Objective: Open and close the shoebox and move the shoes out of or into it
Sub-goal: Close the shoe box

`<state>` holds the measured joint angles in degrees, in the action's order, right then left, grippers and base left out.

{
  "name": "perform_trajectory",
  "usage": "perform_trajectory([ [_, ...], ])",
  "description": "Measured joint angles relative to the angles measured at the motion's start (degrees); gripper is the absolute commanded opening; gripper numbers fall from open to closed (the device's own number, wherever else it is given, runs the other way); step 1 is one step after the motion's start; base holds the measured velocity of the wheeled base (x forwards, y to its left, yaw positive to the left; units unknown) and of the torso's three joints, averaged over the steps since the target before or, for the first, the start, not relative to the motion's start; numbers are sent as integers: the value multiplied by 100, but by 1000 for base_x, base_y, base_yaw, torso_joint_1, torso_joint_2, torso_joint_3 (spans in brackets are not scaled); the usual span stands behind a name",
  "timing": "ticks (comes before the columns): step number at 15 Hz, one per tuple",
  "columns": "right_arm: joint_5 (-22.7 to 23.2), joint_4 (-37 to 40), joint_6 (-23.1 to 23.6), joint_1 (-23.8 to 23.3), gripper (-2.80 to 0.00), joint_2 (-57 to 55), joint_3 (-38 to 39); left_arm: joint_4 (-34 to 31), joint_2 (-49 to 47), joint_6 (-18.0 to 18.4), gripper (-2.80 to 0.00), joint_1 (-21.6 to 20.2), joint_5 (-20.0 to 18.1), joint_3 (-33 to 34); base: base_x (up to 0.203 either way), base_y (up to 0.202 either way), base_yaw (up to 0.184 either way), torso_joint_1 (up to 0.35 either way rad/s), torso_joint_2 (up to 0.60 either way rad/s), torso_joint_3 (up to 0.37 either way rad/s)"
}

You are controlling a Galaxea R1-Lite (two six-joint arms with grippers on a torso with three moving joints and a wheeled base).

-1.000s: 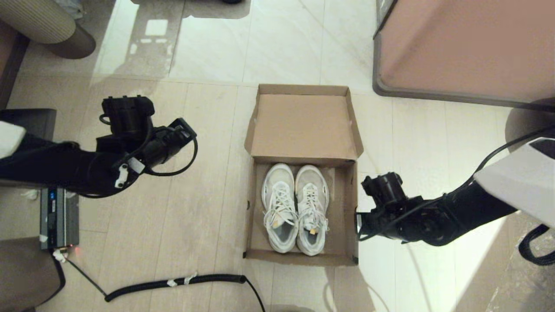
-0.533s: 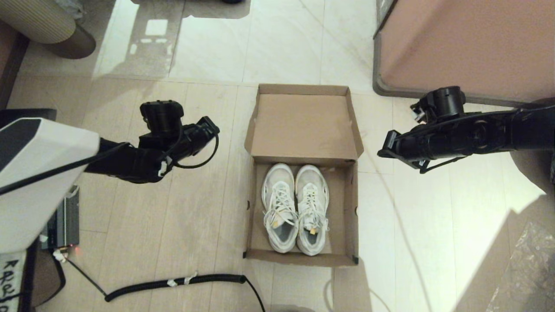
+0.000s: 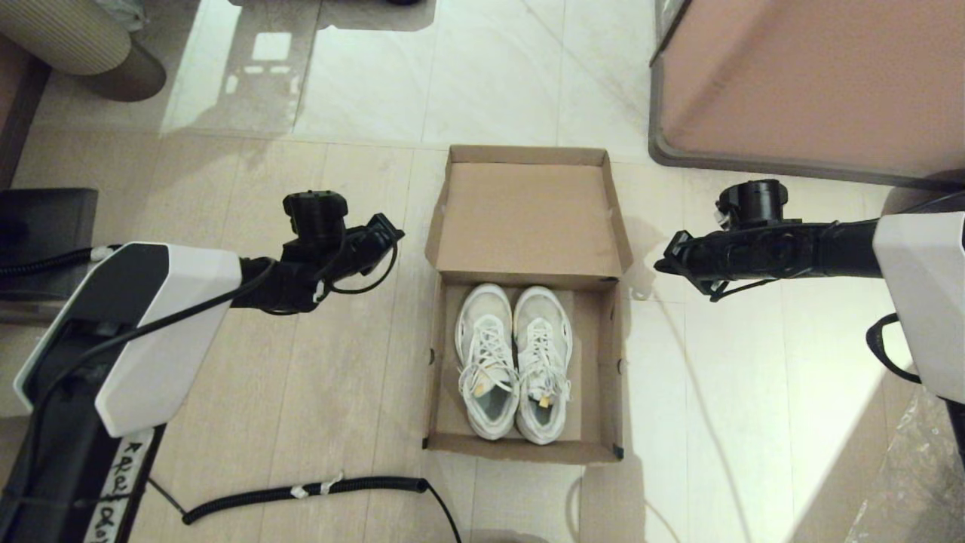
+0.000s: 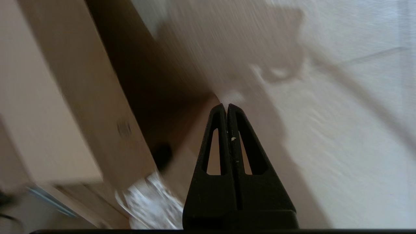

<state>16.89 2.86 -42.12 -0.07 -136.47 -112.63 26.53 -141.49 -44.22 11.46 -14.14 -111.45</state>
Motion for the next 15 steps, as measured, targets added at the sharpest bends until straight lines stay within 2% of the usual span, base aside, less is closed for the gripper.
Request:
perform_trajectory([
  [2,152,-585,-670,-11,-280,-218,-10,544,-161,-339,-280,2,-285,-13,0,0,0,0,0,0],
  [4,498,-897,-1209,-2,-280,-344,-11,785,-257,-727,-280,27,-478,-17,0,0,0,0,0,0],
  [6,1026,-1187,-1682,10,-280,-416,-16,804,-310,-854,-280,100,-523,-18,0,0,0,0,0,0],
  [9,1465,-1858,-2553,0,-280,-571,-13,957,-372,-1083,-280,235,-521,-20,0,0,0,0,0,0],
  [11,1562,-2157,-2803,23,-280,-681,-13,960,-384,-1088,-280,288,-525,-20,0,0,0,0,0,0],
  [15,1696,-2401,-2941,55,-280,-940,-29,965,-390,-1092,-280,388,-508,-18,0,0,0,0,0,0],
])
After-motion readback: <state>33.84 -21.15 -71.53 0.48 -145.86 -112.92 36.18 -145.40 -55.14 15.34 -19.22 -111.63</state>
